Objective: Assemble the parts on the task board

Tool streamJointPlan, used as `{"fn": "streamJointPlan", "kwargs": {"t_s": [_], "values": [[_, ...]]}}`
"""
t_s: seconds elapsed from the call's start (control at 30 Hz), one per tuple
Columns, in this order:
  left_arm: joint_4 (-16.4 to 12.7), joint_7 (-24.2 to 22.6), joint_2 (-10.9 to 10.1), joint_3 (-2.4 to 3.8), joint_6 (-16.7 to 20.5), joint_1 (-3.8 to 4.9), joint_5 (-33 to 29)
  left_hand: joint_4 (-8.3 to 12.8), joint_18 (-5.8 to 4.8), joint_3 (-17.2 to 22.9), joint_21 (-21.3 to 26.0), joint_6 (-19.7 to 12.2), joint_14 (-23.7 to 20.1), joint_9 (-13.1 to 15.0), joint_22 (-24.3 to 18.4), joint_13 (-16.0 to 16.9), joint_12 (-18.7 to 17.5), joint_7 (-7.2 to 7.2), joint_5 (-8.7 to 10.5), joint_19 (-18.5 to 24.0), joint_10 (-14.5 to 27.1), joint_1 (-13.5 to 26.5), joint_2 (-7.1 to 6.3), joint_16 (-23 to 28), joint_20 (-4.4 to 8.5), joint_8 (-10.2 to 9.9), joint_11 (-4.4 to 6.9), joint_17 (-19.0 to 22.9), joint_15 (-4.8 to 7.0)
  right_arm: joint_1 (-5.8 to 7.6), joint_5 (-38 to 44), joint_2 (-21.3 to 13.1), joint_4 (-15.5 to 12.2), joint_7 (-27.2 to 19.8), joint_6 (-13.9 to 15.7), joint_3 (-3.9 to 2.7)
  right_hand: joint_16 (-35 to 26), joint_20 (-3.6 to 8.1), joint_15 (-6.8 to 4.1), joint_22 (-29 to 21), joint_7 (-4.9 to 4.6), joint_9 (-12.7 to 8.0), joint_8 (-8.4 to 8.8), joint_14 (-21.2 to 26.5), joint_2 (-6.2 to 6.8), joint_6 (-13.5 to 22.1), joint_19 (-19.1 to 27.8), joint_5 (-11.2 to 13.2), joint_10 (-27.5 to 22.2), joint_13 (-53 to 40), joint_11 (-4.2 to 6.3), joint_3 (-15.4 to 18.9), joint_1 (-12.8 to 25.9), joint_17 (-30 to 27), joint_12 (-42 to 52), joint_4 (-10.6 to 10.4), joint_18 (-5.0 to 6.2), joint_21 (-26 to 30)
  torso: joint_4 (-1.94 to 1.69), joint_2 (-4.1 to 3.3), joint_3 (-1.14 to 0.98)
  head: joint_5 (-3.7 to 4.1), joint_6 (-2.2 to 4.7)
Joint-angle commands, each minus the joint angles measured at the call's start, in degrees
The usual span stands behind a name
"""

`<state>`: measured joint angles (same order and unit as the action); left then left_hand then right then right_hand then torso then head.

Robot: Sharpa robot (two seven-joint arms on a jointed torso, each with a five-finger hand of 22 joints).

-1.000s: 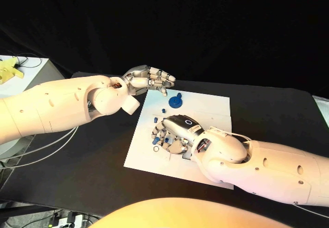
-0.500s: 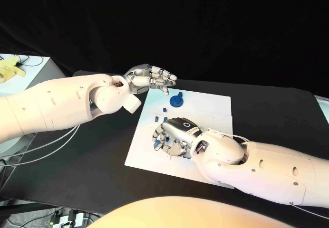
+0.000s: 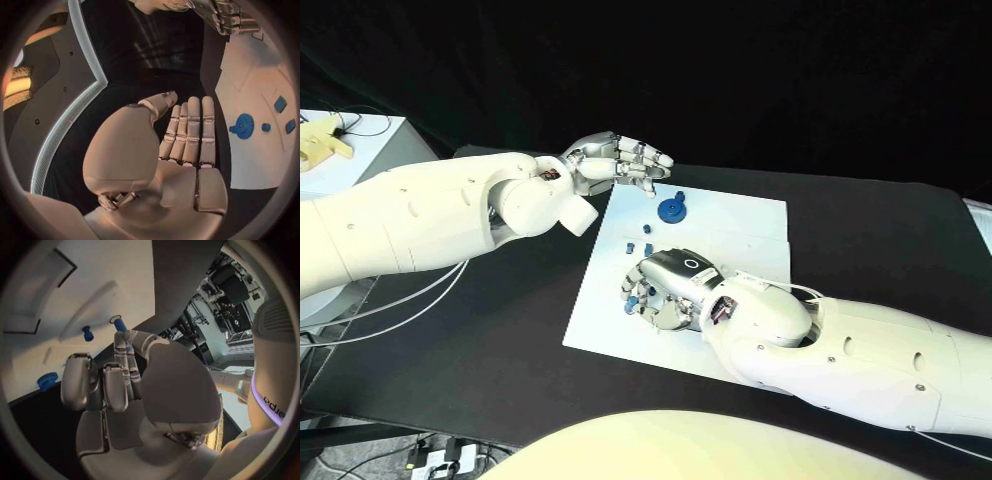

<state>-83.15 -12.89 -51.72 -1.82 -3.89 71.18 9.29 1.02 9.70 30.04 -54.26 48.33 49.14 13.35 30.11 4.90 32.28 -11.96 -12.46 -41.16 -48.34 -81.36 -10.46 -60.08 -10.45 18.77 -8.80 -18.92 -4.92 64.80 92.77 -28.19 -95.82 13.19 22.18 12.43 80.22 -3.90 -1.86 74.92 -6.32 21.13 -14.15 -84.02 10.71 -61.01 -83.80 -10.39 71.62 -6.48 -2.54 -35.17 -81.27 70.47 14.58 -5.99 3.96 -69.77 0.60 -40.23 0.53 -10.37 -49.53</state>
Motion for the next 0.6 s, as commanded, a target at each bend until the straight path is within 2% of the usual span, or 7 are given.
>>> {"fn": "streamJointPlan", "kwargs": {"t_s": [0.03, 0.6], "values": [[-0.1, -0.3, 0.1, 0.04, -1.0, 0.03, -0.4, 0.1, 0.78, -0.3, 0.2, -0.4, -0.5, -0.1, -0.1, -0.1, 0.2, 0.00, 0.02, -0.5, 0.4, -0.2, 0.51, 0.4, -0.08, 0.2, 0.00, 0.1, -0.09, -0.11, 1.0, 0.1, 0.0, 0.2, -1.3, 0.02, -0.2, 0.38, -0.28, 5.9, -0.09, 3.9, -2.80, -2.0, -0.61, -0.3, -1.6, -0.3, 0.0, -0.1, 0.21, -0.4, -0.2, 0.0, -0.4, 0.1, -0.29, 0.1, 0.01, -0.01, 0.02, -0.04, -0.05], [-0.2, -0.2, -0.1, 0.04, -1.0, 0.03, -0.4, 0.1, 0.78, -0.3, 0.2, -0.4, -0.5, -0.1, -0.1, -0.1, 0.2, 0.00, 0.02, -0.5, 0.4, -0.2, 0.51, 0.4, -0.08, 0.2, 0.00, 0.1, -0.09, -0.31, 1.7, 0.4, 1.0, 0.9, -2.3, 0.08, -0.2, 0.38, -0.27, 5.9, -0.10, 3.9, -2.82, -2.0, -0.62, -0.3, -1.6, -0.3, 0.0, -0.1, 0.20, -0.4, -0.1, 0.0, -0.4, 0.1, -0.30, 0.1, -0.01, 0.01, 0.01, -0.10, -0.22]]}}
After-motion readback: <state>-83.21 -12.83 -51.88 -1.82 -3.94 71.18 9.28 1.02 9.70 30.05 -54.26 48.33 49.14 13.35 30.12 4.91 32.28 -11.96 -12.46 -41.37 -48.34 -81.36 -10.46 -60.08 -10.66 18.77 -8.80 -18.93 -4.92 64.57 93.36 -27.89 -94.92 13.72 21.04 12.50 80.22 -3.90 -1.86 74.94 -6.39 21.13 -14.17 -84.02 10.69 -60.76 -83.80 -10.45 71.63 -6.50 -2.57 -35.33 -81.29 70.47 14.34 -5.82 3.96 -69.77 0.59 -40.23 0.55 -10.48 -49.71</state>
